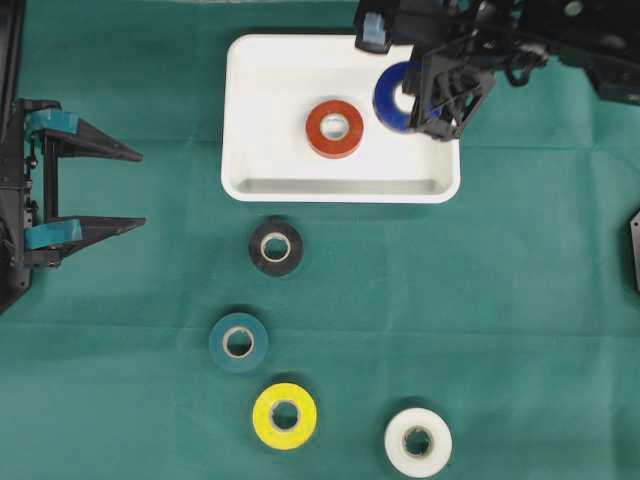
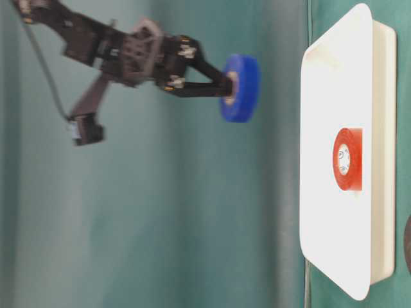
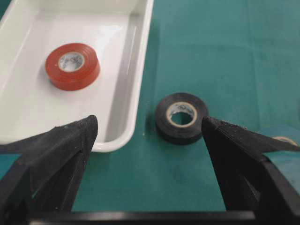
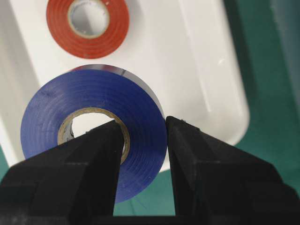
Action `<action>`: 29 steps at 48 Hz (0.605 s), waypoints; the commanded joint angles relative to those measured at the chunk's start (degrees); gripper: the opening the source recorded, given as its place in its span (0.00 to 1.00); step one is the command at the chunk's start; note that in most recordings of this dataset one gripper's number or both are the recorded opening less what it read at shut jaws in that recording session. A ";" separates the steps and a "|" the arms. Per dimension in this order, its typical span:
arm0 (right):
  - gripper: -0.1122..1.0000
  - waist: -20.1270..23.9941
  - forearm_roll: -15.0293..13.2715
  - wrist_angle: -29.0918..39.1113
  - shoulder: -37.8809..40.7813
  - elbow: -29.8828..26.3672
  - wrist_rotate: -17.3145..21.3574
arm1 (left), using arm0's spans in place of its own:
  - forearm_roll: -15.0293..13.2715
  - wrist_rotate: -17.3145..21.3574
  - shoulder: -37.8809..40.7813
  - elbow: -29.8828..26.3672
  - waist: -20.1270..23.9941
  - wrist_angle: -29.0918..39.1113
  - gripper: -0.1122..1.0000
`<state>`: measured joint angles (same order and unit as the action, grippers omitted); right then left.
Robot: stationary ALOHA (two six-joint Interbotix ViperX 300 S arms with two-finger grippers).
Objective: Pick up the tape from a random location and place it into the white case.
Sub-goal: 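Lower the blue roll into the tray beside the red roll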
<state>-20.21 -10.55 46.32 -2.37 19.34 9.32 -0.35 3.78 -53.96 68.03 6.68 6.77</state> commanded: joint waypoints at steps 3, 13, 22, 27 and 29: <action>0.38 -0.09 0.09 -3.60 1.14 1.05 0.09 | -0.09 -0.09 0.44 -0.53 -0.09 -0.53 0.98; 0.38 -0.09 0.09 -9.14 5.71 3.43 0.09 | -0.09 -0.09 0.44 -0.53 -0.09 -0.53 0.98; 0.38 -0.26 0.09 -11.69 9.49 3.69 0.00 | -0.09 -0.09 0.35 -0.53 0.00 -0.53 0.98; 0.38 -0.62 0.00 -12.13 10.63 3.69 0.00 | -0.09 -0.09 0.44 -0.53 0.09 -0.62 0.98; 0.38 -0.88 0.00 -12.13 11.07 3.78 0.00 | -0.09 -0.09 0.44 -0.53 0.09 -0.62 0.98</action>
<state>-20.57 -10.55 34.72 9.05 23.64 9.32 -0.35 3.78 -53.88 68.03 6.68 6.86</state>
